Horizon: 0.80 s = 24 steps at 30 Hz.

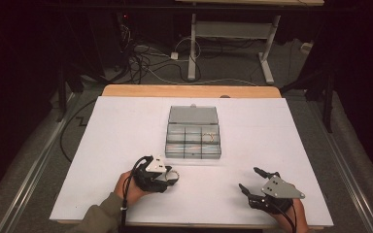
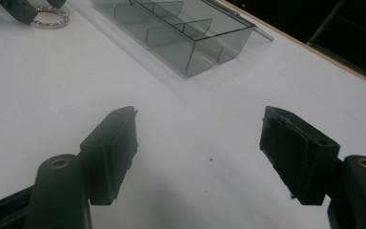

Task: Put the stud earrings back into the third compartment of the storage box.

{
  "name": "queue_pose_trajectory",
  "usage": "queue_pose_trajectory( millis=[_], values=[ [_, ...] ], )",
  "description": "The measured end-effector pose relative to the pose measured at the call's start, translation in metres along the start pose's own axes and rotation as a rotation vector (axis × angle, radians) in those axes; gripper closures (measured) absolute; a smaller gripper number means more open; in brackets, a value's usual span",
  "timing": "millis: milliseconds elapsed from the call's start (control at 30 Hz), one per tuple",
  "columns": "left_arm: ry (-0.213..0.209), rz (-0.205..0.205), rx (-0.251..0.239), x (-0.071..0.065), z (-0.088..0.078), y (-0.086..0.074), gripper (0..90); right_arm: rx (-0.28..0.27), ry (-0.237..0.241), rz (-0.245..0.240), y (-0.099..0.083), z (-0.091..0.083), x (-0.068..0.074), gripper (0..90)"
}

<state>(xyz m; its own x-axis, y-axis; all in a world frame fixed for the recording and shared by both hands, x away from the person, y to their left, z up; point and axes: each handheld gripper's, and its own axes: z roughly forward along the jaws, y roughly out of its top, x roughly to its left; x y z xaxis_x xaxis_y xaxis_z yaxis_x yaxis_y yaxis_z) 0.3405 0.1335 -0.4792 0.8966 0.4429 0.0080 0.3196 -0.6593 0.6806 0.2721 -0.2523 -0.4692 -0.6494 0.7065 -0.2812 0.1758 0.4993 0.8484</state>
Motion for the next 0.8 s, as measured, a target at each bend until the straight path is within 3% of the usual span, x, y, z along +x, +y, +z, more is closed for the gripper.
queue_pose_trajectory(
  millis=[800],
  values=[
    [0.057,0.025,-0.104,-0.001,-0.019,0.007,47.1,-0.003,-0.009,-0.002,0.001,-0.001,0.0,28.7]
  ],
)
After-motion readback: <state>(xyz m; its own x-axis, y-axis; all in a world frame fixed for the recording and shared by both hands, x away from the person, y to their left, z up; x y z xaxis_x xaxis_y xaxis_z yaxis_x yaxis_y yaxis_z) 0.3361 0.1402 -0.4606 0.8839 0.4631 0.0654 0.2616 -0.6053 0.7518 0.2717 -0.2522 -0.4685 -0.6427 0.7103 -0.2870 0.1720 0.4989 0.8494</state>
